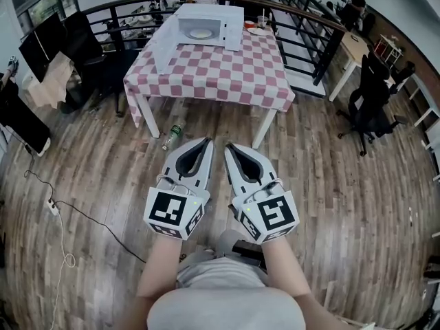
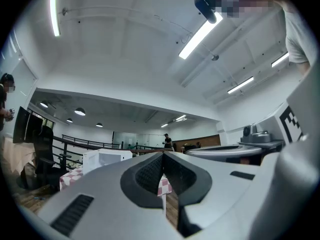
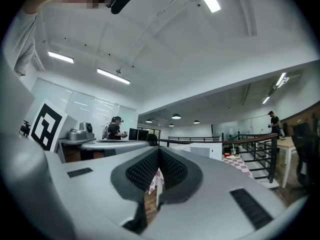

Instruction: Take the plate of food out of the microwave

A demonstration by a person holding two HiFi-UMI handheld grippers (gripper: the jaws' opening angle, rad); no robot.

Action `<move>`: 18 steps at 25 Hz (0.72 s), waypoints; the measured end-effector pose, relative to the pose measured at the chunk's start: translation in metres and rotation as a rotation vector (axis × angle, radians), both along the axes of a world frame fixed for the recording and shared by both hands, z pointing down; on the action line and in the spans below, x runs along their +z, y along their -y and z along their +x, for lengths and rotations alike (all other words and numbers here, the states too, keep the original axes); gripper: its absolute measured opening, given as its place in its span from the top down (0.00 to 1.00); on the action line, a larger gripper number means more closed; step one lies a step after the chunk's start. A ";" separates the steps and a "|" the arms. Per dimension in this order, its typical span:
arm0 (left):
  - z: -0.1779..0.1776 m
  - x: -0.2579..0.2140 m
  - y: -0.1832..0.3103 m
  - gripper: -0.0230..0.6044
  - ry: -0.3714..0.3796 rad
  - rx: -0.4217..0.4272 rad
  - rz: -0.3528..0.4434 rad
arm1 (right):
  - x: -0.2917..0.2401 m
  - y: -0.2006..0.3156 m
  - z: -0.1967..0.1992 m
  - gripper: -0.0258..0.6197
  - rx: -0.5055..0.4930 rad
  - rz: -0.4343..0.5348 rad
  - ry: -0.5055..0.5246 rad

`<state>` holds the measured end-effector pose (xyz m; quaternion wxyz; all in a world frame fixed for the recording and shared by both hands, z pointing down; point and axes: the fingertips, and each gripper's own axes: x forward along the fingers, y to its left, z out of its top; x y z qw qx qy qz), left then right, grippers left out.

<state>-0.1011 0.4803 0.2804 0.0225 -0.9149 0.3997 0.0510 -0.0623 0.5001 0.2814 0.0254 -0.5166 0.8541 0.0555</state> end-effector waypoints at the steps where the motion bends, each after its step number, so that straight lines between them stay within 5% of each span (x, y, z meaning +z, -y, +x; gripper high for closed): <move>1: -0.001 0.000 0.001 0.96 0.000 0.000 -0.001 | 0.001 0.001 -0.001 0.92 0.001 -0.003 -0.003; 18: 0.006 0.013 0.064 0.96 0.010 -0.023 -0.028 | 0.013 0.071 0.012 0.92 -0.018 -0.026 -0.002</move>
